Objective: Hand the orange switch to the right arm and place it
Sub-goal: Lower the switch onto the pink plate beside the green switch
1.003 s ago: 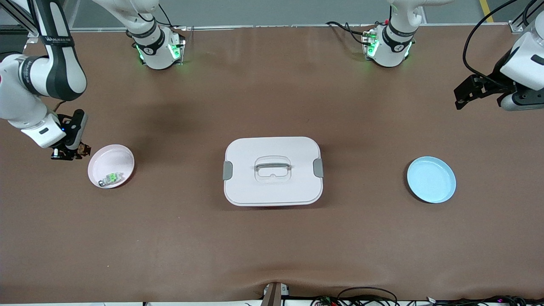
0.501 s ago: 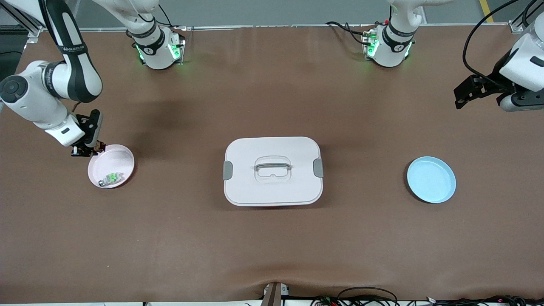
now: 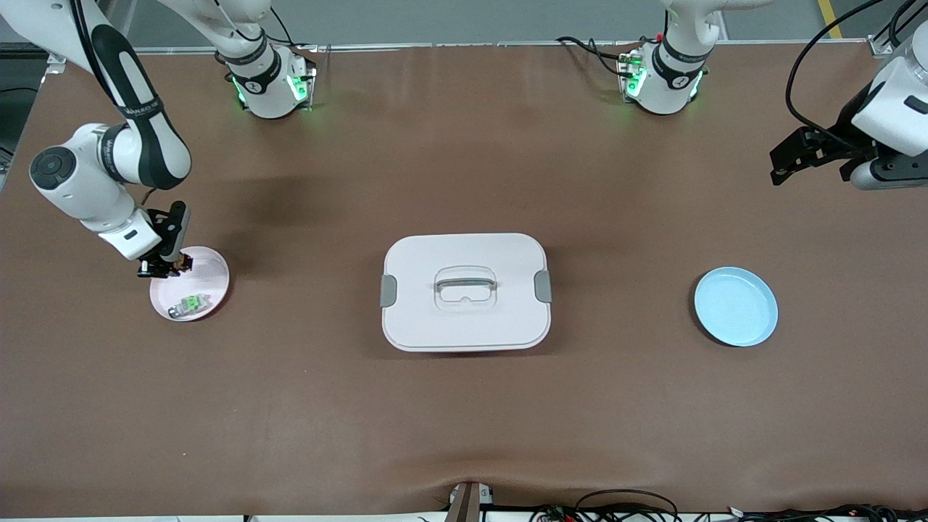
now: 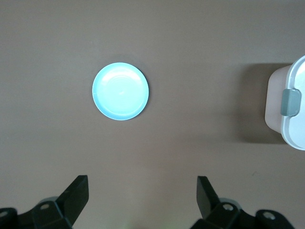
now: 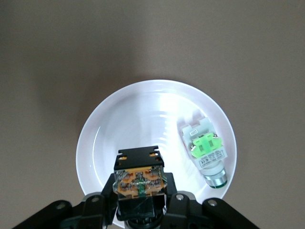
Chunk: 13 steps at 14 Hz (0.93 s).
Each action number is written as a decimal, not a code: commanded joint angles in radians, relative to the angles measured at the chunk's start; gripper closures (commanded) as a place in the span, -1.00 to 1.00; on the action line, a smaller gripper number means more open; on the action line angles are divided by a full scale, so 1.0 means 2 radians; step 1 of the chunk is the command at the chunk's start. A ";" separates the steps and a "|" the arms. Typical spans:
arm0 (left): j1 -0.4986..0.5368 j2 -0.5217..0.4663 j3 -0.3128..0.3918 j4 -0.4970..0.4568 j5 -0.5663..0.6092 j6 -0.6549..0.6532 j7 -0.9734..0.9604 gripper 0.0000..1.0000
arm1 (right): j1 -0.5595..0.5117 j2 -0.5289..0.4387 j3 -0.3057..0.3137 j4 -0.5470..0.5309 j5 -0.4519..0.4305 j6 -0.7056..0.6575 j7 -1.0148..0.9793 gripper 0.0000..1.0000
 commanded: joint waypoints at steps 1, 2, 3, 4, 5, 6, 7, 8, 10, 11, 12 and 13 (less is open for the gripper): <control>0.001 -0.007 0.003 -0.005 -0.009 -0.003 0.008 -1.00 | -0.016 0.016 0.006 -0.004 -0.010 0.023 -0.003 0.87; 0.001 -0.007 0.003 -0.005 -0.009 -0.003 0.008 -1.00 | -0.020 0.024 0.007 -0.007 -0.009 0.030 -0.002 0.87; 0.001 -0.006 0.004 -0.005 -0.009 -0.003 0.008 -1.00 | -0.020 0.027 0.007 -0.012 -0.010 0.037 -0.002 0.87; 0.001 -0.006 0.004 -0.005 -0.009 -0.003 0.007 -1.00 | -0.020 0.030 0.006 -0.018 -0.010 0.047 -0.002 0.87; 0.001 -0.006 0.004 -0.005 -0.008 -0.001 0.008 -1.00 | -0.021 0.032 0.007 -0.020 -0.010 0.053 -0.002 0.87; 0.001 -0.005 0.004 -0.005 -0.006 0.002 0.008 -1.00 | -0.023 0.036 0.007 -0.020 -0.009 0.057 -0.002 0.87; 0.001 -0.005 0.004 -0.005 -0.006 0.004 0.008 -1.00 | -0.024 0.038 0.007 -0.020 -0.009 0.057 -0.002 0.86; 0.001 -0.001 0.004 -0.005 -0.006 0.007 0.008 -1.00 | -0.025 0.039 0.007 -0.021 -0.010 0.057 -0.001 0.86; 0.001 0.002 0.004 -0.005 -0.006 0.012 0.007 -1.00 | -0.025 0.040 0.007 -0.027 -0.010 0.059 0.001 0.85; 0.001 0.006 0.004 -0.005 -0.006 0.014 0.007 -1.00 | -0.025 0.042 0.007 -0.028 -0.009 0.062 0.001 0.85; 0.001 0.008 0.003 -0.005 -0.007 0.015 0.007 -1.00 | -0.025 0.045 0.007 -0.028 -0.009 0.065 0.001 0.85; 0.001 0.007 0.004 -0.004 -0.007 0.015 0.007 -1.00 | -0.025 0.047 0.007 -0.028 -0.009 0.070 0.001 0.84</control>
